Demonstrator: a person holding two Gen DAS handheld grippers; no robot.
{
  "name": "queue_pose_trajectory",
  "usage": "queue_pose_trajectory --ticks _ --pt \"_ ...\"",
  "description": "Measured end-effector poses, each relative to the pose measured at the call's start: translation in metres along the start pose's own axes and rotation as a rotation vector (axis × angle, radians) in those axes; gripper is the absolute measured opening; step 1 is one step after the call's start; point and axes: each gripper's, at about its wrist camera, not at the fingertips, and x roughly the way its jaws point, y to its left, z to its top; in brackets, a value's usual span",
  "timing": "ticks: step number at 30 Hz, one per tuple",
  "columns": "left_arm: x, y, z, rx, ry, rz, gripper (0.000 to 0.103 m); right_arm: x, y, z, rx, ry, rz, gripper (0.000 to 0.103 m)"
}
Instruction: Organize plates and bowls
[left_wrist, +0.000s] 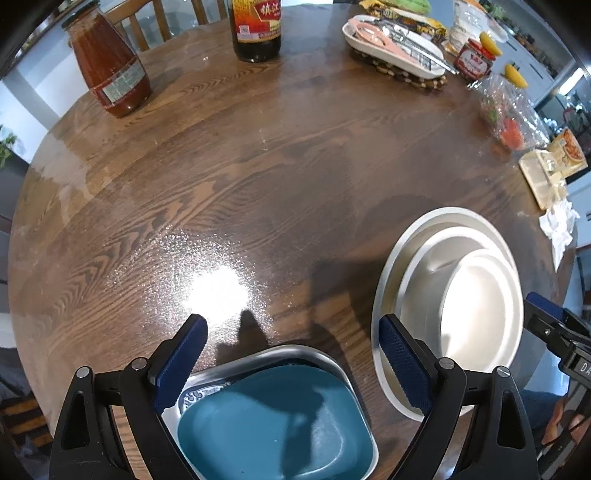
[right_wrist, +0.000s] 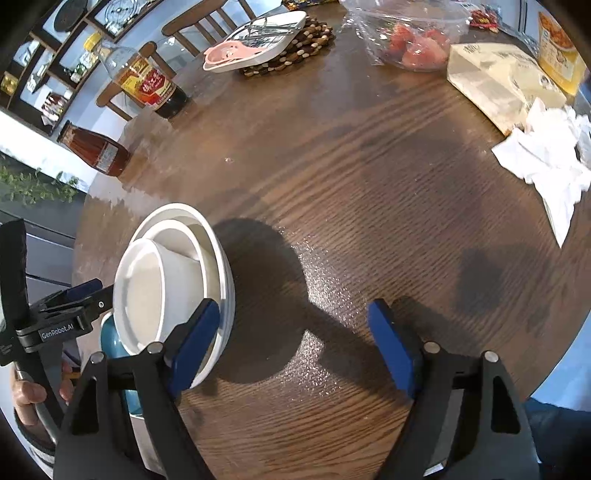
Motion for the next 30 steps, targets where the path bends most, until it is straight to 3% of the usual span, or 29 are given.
queue_pose_trajectory --ticks 3,8,10,12,23,30 --pt "0.001 0.0 0.001 0.001 0.004 0.001 0.093 0.009 0.005 0.002 -0.012 0.019 -0.004 0.07" --pt "0.0 -0.002 0.001 -0.001 -0.01 0.012 0.092 0.011 0.006 0.003 -0.004 0.014 0.017 0.062" --pt "-0.002 -0.004 -0.001 -0.001 -0.028 0.006 0.085 0.01 0.008 0.003 -0.003 0.007 0.031 0.054" --pt "-0.005 -0.009 -0.003 0.004 -0.04 -0.015 0.066 0.009 0.01 0.002 0.002 0.0 0.064 0.039" --pt "-0.005 -0.025 -0.004 -0.018 -0.047 -0.12 0.004 0.008 0.022 -0.002 0.009 -0.004 0.152 0.011" --pt "-0.006 -0.023 -0.005 -0.045 -0.072 -0.106 0.003 0.008 0.023 -0.003 0.005 -0.017 0.152 0.01"
